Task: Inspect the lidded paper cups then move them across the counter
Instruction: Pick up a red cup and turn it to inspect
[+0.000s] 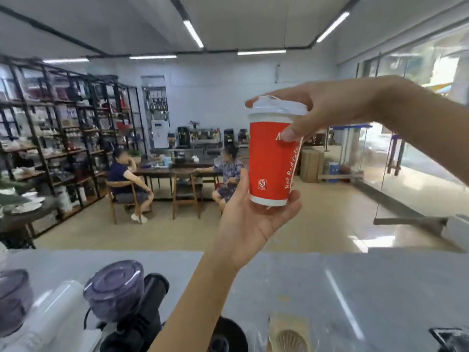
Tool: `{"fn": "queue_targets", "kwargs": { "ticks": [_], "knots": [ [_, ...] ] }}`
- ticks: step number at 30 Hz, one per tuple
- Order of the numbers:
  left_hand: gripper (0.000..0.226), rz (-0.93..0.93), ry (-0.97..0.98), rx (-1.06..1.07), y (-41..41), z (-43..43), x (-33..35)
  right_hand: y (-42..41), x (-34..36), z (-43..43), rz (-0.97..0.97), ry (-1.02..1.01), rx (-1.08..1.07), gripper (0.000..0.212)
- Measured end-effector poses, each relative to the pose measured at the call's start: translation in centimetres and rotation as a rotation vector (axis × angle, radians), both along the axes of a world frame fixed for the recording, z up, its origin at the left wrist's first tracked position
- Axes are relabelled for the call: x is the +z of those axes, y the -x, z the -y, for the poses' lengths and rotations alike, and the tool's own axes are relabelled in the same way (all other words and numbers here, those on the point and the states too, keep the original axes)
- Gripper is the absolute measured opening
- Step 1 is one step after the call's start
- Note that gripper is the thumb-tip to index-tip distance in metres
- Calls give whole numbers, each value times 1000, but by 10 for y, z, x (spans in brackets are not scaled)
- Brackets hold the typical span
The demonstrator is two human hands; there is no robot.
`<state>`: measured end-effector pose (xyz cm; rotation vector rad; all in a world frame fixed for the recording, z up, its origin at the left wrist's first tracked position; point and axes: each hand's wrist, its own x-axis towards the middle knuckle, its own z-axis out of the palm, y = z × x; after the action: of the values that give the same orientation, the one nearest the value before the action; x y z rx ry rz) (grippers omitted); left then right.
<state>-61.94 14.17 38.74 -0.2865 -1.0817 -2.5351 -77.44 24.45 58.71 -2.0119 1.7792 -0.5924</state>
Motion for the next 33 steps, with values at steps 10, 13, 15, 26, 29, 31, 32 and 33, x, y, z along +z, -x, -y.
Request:
{"fn": "queue_targets", "kwargs": {
  "ticks": [10, 13, 15, 26, 29, 31, 32, 33],
  "knots": [
    [65, -179, -103, -243, 49, -24, 70, 24, 75, -19, -66, -21, -12, 89],
    [64, -179, -104, -241, 56, -28, 65, 29, 73, -25, -75, -38, -21, 93],
    [64, -163, -113, -210, 59, -31, 62, 31, 71, -29, -42, -63, -21, 87],
    [54, -206, 63, 773, 79, -51, 65, 11, 39, -28, -25, 194, -233, 84],
    [50, -244, 78, 859, 82, -58, 61, 7, 29, -23, 37, 321, -236, 59],
    [51, -273, 62, 810, 82, -58, 62, 7, 31, -25, 38, 370, -211, 58],
    [52, -291, 46, 754, 81, -57, 64, 7, 33, -27, 35, 387, -197, 59],
    [52, -295, 23, 681, 80, -54, 65, 7, 36, -30, 30, 401, -185, 62]
  ]
}}
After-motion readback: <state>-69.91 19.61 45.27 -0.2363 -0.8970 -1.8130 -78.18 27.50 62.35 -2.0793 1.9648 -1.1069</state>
